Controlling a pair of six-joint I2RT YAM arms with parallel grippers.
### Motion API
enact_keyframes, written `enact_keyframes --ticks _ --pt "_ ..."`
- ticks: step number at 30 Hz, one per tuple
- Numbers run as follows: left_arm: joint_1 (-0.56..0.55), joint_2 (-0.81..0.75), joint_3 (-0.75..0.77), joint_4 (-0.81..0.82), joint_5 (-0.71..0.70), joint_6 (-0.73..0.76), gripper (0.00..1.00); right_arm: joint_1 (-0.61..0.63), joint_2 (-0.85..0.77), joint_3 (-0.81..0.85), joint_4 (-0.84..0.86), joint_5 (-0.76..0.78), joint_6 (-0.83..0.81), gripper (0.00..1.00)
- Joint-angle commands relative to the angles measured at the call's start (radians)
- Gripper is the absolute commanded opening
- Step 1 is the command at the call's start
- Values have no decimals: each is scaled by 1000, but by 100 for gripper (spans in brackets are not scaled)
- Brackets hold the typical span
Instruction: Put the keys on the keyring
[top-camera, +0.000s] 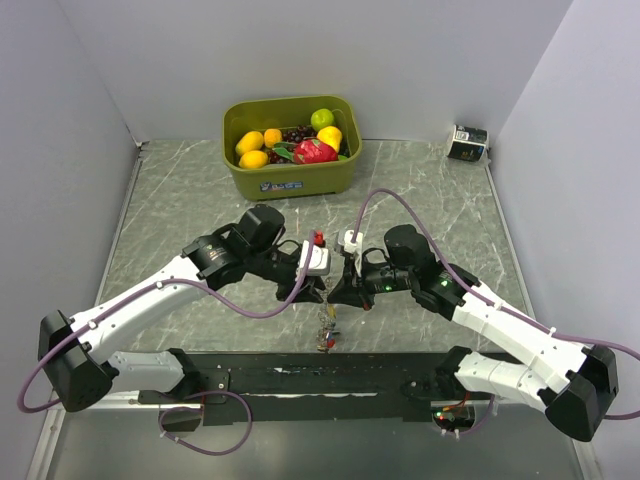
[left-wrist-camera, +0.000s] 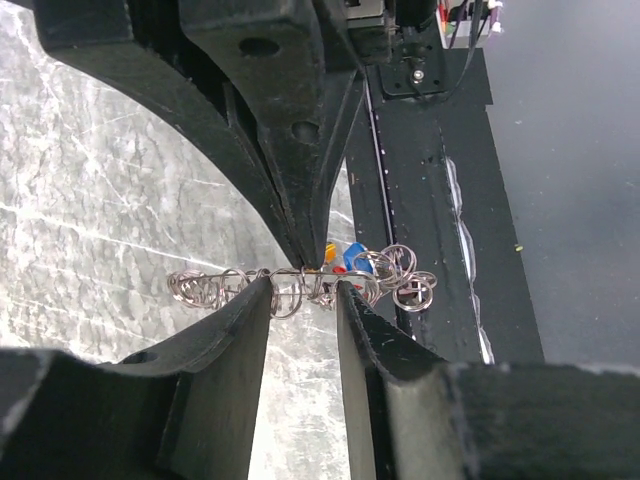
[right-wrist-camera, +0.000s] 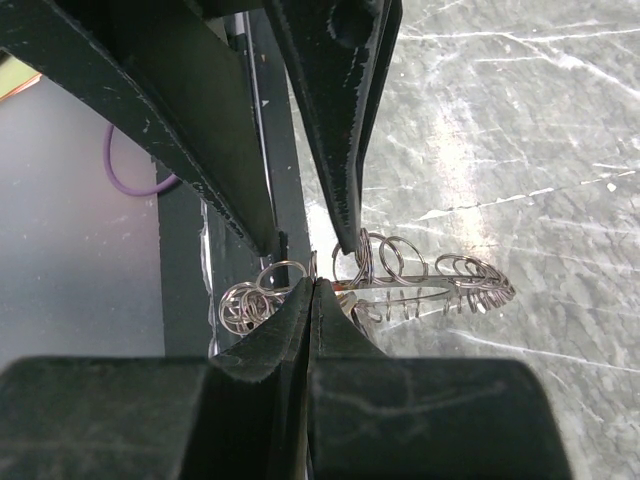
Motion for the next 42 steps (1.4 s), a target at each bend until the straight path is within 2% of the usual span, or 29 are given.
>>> enact_keyframes --ticks 1,11,22,29,32,35,36,42 --pt "-5 0 24 23 57 16 38 7 -34 21 73 -12 -4 0" --pt "-7 33 14 34 63 8 34 7 -36 29 65 -1 -4 0" --pt "-14 52 11 41 39 -10 24 7 -45 18 76 5 -1 0" --pt "-16 78 18 14 10 -9 27 7 -59 12 84 13 0 0" --pt "-17 78 16 20 14 -5 21 7 -59 12 85 8 2 0" --pt "-17 75 13 35 22 -9 8 5 -56 13 84 3 2 0" --pt "-16 76 13 37 25 -7 1 7 -57 13 82 3 2 0" --pt "-17 47 -15 89 29 -41 1 7 -61 13 85 11 6 0"
